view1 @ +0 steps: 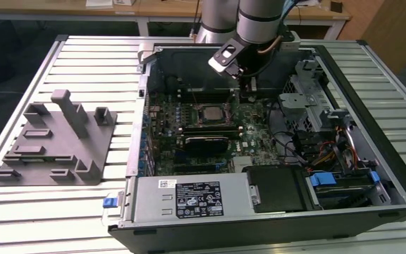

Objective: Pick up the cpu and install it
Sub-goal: 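Close the cpu cover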

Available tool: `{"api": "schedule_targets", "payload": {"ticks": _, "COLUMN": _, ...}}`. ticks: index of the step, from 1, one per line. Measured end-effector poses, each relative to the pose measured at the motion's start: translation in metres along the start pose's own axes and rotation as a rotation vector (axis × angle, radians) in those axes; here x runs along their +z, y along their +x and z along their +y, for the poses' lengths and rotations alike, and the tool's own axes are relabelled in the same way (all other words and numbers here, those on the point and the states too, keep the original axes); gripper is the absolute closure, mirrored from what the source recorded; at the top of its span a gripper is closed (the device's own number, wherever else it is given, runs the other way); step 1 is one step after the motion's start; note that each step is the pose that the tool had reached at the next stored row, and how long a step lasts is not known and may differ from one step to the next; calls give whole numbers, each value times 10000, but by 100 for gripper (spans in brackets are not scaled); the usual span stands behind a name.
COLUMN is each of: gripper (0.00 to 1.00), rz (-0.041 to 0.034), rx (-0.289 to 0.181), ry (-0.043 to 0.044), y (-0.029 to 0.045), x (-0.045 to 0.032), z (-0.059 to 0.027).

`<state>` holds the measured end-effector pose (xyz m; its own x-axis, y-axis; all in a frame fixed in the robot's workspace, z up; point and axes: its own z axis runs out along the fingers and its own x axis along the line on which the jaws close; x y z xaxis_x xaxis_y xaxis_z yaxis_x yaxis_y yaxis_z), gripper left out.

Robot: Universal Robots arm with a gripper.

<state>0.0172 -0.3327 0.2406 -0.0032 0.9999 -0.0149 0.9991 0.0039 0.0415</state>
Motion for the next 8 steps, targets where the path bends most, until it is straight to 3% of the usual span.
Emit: {"api": "schedule_targets", "payload": {"ticks": 8, "gripper": 89, "rz": 0, "rx": 0, "ry": 0, "y": 1, "x": -1, "z": -274}}
